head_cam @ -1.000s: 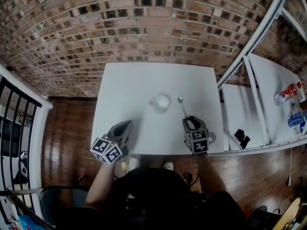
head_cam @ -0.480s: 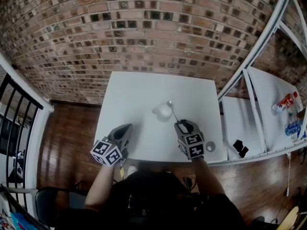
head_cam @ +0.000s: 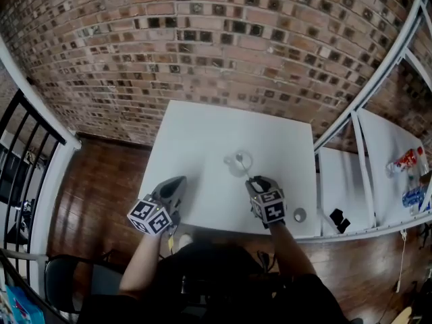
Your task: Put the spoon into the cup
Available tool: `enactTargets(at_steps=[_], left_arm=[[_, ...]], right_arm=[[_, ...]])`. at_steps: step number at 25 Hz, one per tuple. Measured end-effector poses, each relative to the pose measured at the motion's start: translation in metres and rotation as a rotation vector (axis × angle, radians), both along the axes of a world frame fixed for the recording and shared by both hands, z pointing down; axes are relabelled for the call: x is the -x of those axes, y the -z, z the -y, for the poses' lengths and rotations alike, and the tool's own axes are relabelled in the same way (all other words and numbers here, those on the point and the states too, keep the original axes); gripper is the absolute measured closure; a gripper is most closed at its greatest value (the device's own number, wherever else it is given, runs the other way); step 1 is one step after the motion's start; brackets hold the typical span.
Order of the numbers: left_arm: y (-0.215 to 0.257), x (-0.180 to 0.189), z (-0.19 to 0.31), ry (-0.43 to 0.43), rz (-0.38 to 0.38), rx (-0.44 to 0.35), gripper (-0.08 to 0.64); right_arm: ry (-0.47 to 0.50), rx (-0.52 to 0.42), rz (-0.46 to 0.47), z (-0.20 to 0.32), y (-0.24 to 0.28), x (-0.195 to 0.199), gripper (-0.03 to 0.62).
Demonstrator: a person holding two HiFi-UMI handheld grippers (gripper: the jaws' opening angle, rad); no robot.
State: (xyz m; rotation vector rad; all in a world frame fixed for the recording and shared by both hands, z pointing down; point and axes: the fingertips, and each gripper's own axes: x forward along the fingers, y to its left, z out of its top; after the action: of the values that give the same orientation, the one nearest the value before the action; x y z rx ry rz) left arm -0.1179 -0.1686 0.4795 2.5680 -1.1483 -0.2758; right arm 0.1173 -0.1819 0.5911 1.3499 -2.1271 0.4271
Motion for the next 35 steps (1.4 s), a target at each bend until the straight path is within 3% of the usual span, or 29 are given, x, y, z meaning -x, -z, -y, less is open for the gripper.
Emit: enactTargets(at_steps=[22,35], left_arm=[[0.000,0.021,0.008,0.040,-0.013,0.002,0.555],[0.001,0.033,0.016,0.076,0.002,0.005,0.557]], right_arm=[[-0.024,0.057,0.002,0.031,-0.008,0.009,0.460],[-0.010,0.020,-0.016,0.050,-0.013,0.016,0.460]])
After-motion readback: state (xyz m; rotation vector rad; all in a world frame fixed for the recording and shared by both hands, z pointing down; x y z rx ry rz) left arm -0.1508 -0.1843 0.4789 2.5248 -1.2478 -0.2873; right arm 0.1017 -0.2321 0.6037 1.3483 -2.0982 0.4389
